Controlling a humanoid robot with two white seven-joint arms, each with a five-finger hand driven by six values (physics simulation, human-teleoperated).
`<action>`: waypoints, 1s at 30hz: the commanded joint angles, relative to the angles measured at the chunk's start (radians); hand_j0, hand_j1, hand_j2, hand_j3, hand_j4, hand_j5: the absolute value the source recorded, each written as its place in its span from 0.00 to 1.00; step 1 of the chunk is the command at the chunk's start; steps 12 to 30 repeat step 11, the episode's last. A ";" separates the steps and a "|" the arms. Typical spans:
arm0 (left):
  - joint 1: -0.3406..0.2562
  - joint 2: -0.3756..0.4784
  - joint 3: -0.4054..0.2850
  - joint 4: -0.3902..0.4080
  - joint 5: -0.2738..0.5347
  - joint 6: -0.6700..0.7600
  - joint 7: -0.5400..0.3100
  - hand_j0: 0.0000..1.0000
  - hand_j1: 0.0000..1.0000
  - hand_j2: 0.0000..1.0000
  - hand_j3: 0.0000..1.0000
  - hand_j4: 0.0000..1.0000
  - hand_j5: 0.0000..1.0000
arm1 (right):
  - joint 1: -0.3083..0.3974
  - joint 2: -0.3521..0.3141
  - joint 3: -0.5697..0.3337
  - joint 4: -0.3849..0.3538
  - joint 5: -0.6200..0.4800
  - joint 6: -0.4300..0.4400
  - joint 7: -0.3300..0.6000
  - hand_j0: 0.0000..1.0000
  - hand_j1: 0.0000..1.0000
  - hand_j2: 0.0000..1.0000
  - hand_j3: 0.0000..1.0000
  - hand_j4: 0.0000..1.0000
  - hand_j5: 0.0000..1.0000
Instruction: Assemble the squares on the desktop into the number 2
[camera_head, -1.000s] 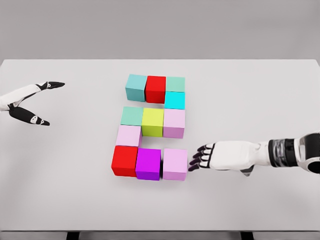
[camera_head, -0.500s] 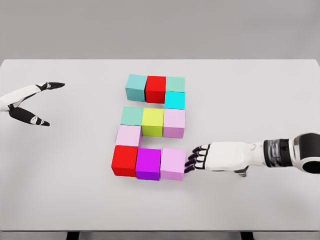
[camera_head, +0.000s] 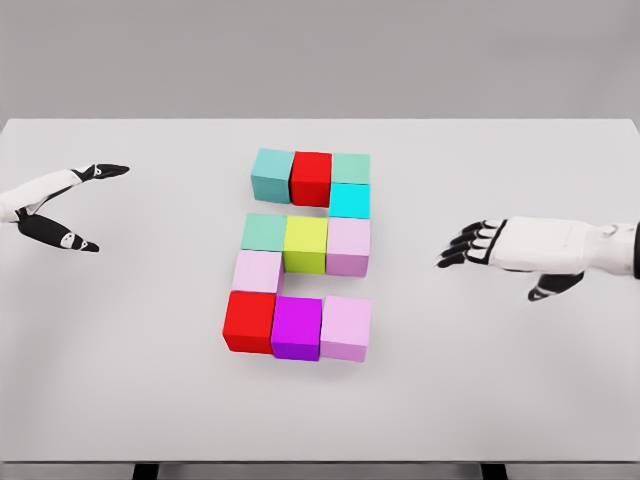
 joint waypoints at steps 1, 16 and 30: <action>0.000 0.001 0.001 -0.001 0.008 0.002 0.000 1.00 1.00 1.00 1.00 1.00 1.00 | 0.002 -0.034 -0.029 0.009 -0.059 0.002 0.000 1.00 1.00 1.00 1.00 1.00 1.00; 0.015 -0.004 -0.001 -0.007 0.002 0.002 0.000 1.00 1.00 1.00 1.00 1.00 1.00 | 0.003 -0.048 -0.032 -0.023 -0.079 0.002 0.000 1.00 1.00 1.00 1.00 1.00 1.00; 0.015 -0.004 -0.001 -0.007 0.002 0.002 0.000 1.00 1.00 1.00 1.00 1.00 1.00 | 0.003 -0.048 -0.032 -0.023 -0.079 0.002 0.000 1.00 1.00 1.00 1.00 1.00 1.00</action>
